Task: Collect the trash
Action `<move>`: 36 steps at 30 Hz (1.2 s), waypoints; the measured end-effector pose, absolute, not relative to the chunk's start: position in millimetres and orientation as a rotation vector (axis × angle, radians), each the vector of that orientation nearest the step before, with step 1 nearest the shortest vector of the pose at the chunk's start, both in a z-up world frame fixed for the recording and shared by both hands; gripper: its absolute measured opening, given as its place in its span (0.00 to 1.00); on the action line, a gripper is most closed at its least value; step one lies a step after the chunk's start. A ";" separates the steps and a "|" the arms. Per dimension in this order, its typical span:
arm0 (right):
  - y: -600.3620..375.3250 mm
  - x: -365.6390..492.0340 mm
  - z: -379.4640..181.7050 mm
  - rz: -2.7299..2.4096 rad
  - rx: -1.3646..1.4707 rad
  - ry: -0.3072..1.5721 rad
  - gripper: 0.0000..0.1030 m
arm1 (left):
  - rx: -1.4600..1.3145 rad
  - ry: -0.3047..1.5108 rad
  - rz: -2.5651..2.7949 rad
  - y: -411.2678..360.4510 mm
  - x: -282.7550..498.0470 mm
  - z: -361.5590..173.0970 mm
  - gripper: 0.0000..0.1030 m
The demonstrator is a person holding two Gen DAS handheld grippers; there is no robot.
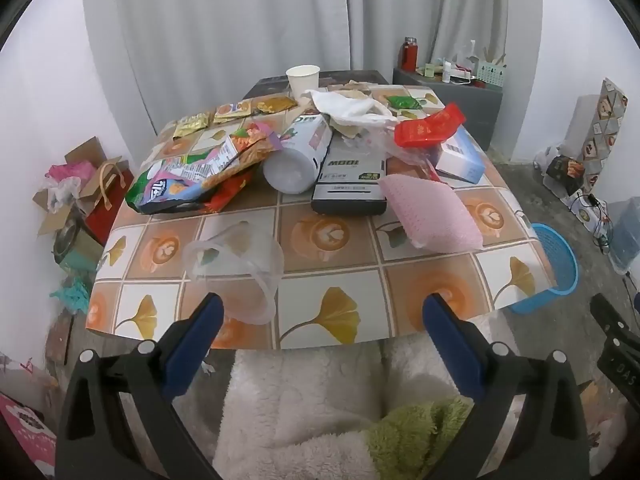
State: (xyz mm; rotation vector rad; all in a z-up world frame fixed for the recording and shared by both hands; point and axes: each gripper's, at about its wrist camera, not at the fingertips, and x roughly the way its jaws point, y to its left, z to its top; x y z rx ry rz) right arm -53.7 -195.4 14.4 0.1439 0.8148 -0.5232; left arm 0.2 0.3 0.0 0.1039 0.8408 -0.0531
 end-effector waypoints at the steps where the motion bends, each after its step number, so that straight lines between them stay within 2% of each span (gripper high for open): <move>1: -195.3 -53.5 14.7 -0.524 0.143 0.815 0.92 | 0.107 0.841 -0.052 0.2 0.2 -0.1 0.95; 36: -194.5 -48.0 20.7 -0.527 0.142 0.808 0.92 | 0.121 0.849 -0.048 2.5 -2.2 -5.9 0.95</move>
